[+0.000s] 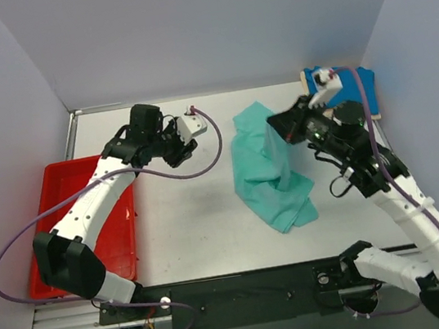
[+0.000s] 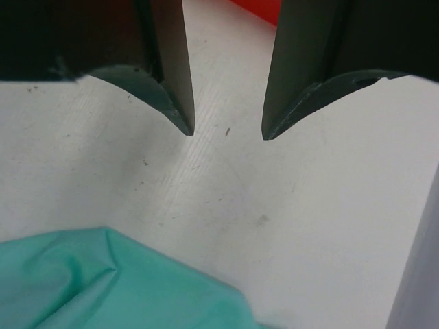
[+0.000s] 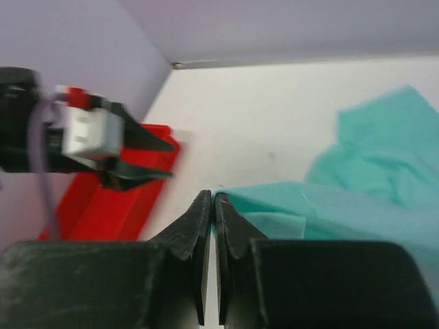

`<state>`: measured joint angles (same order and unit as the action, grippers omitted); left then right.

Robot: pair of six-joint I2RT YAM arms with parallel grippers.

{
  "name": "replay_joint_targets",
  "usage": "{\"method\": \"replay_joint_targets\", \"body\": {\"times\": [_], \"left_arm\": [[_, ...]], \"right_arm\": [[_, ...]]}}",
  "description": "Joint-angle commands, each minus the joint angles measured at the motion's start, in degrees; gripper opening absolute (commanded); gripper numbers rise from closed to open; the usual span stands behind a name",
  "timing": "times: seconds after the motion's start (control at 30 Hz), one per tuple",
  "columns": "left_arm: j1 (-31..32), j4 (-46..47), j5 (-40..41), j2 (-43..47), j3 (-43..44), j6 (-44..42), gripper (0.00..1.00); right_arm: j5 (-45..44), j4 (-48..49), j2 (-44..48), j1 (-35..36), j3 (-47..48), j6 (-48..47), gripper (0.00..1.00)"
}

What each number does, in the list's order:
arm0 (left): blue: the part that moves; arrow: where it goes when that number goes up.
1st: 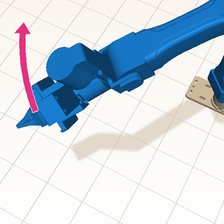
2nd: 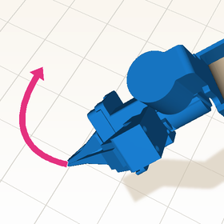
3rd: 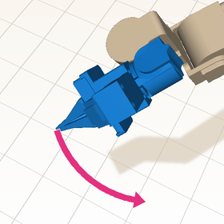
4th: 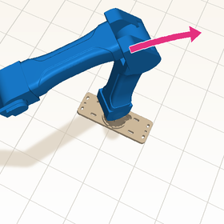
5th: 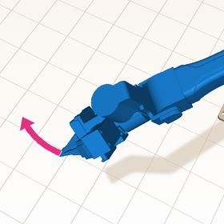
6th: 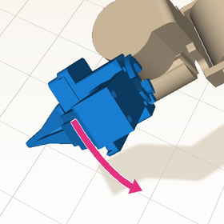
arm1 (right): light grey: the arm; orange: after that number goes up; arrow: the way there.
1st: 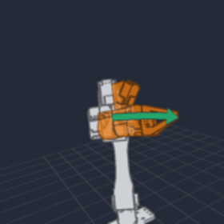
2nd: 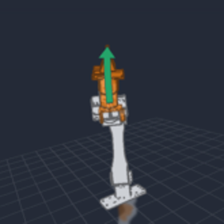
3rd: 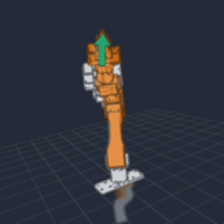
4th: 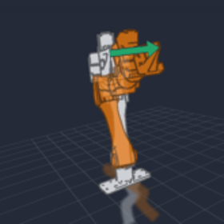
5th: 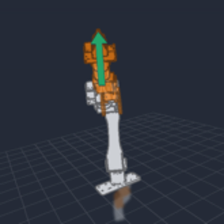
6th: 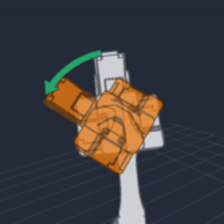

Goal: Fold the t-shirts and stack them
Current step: Flatten out the tshirt

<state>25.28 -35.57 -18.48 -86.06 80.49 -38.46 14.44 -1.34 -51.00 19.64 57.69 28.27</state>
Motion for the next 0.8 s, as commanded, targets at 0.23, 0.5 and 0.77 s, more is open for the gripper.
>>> {"method": "replay_joint_targets", "body": {"times": [0.23, 0.5, 0.77], "left_arm": [[-8.6, 1.6, -10.4, 4.3, 5.3, 9.5, 0.60], [-8.6, 2.4, -11.4, 1.9, 11.2, 12.4, 0.60], [-0.2, -3.3, -2.7, -2.8, 12.9, 8.2, 0.60]], "right_arm": [[-21.5, 22.2, -30.6, 17.5, 52.9, -4.3, 0.00], [-38.4, 9.4, -39.6, 9.5, 68.7, -14.6, 0.00], [-30.1, 7.9, -21.6, -4.5, 23.8, -1.9, 0.00]]}}
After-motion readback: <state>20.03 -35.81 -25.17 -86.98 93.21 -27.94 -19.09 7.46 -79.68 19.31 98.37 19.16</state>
